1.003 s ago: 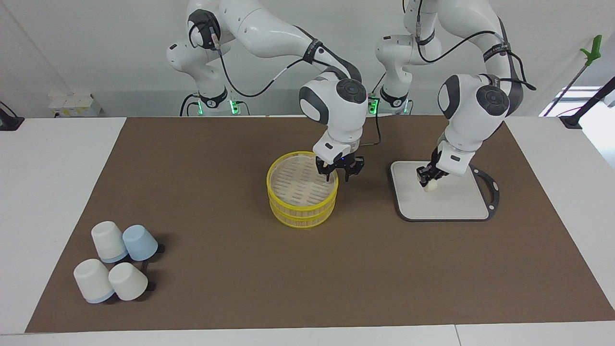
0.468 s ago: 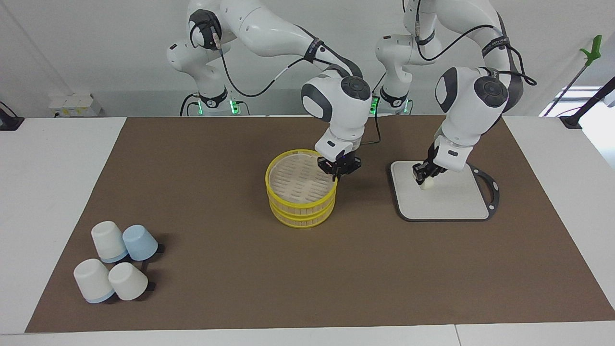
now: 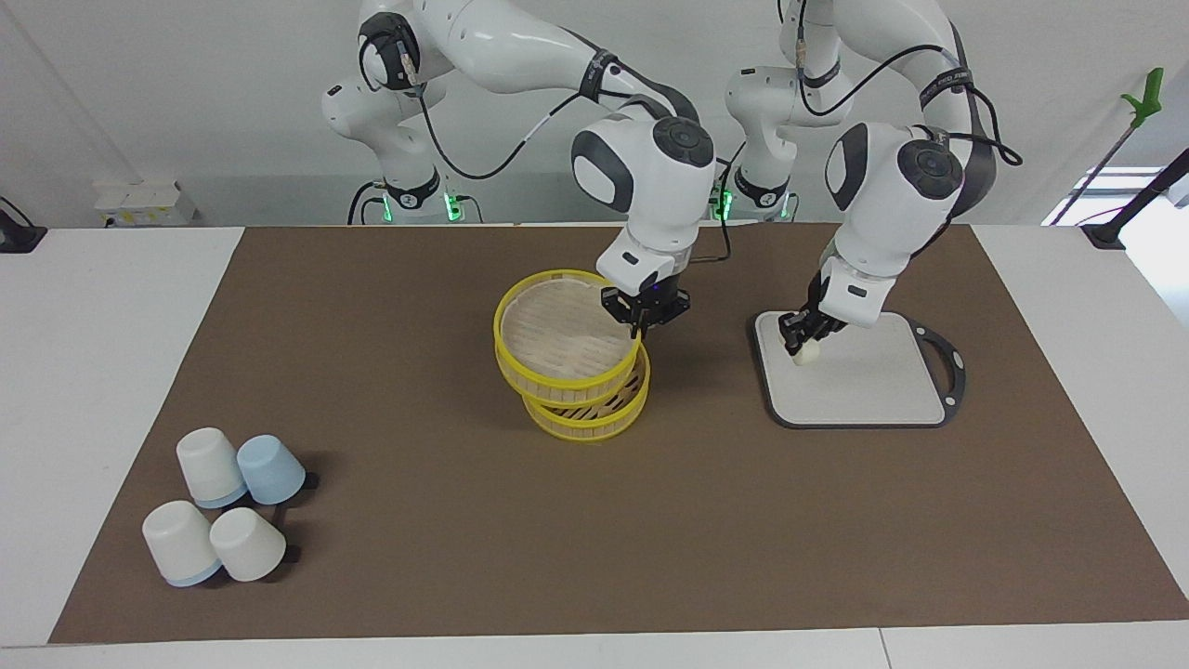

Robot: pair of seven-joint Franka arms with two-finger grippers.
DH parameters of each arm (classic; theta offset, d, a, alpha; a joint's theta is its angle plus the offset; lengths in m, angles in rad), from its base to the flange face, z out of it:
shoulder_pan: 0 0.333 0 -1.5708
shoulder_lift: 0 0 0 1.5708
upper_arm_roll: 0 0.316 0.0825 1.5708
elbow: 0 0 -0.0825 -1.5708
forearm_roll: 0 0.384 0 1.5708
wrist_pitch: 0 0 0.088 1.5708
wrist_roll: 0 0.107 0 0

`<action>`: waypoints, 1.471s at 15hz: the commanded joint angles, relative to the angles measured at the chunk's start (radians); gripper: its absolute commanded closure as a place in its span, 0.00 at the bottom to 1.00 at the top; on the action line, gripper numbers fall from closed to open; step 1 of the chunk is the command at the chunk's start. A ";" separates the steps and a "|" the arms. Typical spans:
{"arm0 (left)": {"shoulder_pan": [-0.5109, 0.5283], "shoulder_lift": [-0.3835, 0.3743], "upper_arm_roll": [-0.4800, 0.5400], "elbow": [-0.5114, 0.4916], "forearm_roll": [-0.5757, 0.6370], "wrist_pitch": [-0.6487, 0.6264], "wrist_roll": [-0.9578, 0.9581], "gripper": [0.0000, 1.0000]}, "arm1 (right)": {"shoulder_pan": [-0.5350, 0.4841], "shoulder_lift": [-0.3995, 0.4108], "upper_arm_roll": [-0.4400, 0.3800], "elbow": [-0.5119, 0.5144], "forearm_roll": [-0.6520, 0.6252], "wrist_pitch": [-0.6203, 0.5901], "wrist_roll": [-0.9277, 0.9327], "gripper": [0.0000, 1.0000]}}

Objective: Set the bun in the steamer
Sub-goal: 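Carry the lid away with the right gripper while the left gripper brings the bun over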

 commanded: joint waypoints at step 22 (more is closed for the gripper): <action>-0.430 0.399 0.019 0.270 -0.009 0.099 -0.416 0.70 | -0.539 -0.345 0.004 -0.497 0.076 0.213 -0.660 1.00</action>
